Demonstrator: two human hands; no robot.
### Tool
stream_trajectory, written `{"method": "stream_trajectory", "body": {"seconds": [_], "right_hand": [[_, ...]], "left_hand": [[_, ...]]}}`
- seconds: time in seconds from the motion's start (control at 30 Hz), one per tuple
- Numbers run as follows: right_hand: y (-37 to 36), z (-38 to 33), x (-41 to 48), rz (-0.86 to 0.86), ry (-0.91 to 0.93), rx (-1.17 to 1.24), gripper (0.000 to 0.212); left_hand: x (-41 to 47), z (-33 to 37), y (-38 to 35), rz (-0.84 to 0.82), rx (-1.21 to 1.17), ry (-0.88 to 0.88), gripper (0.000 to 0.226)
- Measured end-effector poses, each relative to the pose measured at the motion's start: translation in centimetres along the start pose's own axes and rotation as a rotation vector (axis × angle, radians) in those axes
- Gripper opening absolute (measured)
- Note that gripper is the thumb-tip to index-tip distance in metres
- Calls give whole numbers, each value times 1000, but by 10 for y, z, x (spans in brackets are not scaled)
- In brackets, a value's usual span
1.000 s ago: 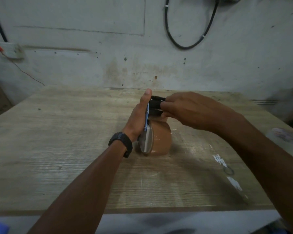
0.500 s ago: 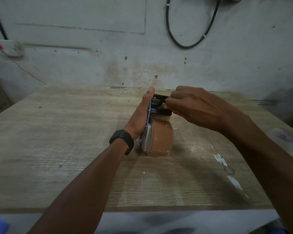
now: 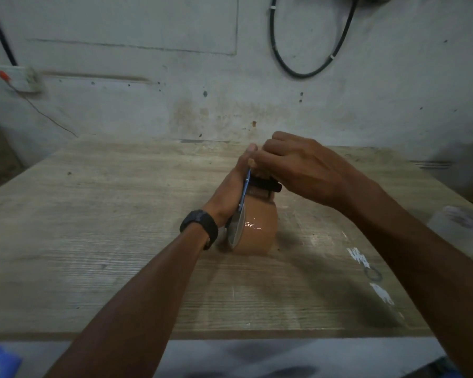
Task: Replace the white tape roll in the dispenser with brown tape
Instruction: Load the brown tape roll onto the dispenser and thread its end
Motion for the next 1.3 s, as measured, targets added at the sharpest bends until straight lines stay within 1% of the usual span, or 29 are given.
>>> {"method": "stream_trajectory", "body": {"seconds": [0.07, 0.13, 0.17, 0.2, 0.3, 0.37, 0.43, 0.53, 0.6, 0.7, 0.77, 0.83, 0.87, 0.9, 0.93, 1.0, 1.03, 1.13, 1.17, 1.23, 1.27, 1.3], "right_hand": [[2, 0, -2, 8, -32, 37, 15], [6, 0, -2, 6, -49, 81, 31], [8, 0, -1, 0, -46, 83, 33], [10, 1, -1, -2, -42, 75, 30], [12, 4, -4, -9, -49, 39, 8], [11, 5, -5, -25, -82, 35, 10], [11, 7, -5, -2, -109, 45, 13], [11, 6, -7, 12, -101, 63, 9], [12, 5, -9, 21, -78, 65, 6], [11, 6, -8, 44, -75, 45, 6], [10, 8, -9, 66, -80, 29, 8], [6, 7, -14, 76, -103, 37, 4], [5, 7, -17, 99, -137, 54, 3], [2, 7, -18, 140, -195, 91, 7], [-1, 8, -20, 189, -281, 154, 9], [-6, 12, -24, 275, -499, 381, 4], [-10, 12, -27, 303, -598, 513, 6], [-19, -4, -42, 401, -844, 821, 38], [-19, -14, -47, 471, -890, 863, 39], [-21, -34, -58, 634, -919, 850, 23], [-20, -44, -63, 672, -899, 805, 15], [-21, -54, -66, 662, -862, 745, 10]], "left_hand": [[1, 1, 2, -13, -14, 4, 57], [2, -1, 3, -20, -42, 6, 59], [2, -1, 3, -20, -57, 7, 61], [2, -2, 3, -18, -64, 7, 62], [2, -1, 4, -7, -51, -15, 61], [2, -1, 3, 3, -21, -26, 60], [2, -2, 2, 4, -8, -25, 59], [3, -2, 4, 13, 6, -26, 61], [3, -2, 5, 10, -6, -26, 66], [3, 0, 4, 6, 8, -26, 74], [2, 1, 4, 27, 54, -35, 73], [0, 5, 2, 73, 132, -32, 74], [-1, 7, 2, 78, 178, -29, 74], [-3, 8, 2, 65, 218, -25, 74], [-4, 8, 2, 33, 249, -18, 73], [-8, 9, 0, -57, 276, 4, 62], [-9, 9, 0, -74, 284, 16, 57], [-12, 14, 2, -25, 266, 20, 53], [-11, 18, 4, 0, 240, 14, 51], [-12, 23, 7, 46, 193, 21, 41], [-12, 26, 8, 71, 173, 32, 34], [-12, 30, 8, 103, 158, 43, 30]]}}
Point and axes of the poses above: each hand's wrist, its own x-axis towards the middle knuckle, its own y-axis out of the back of the hand, z = x × y, the point moved 1 cm from there along x, towards the middle knuckle, and after that the axes turned 9 degrees about -y, right-handed, at the moved point
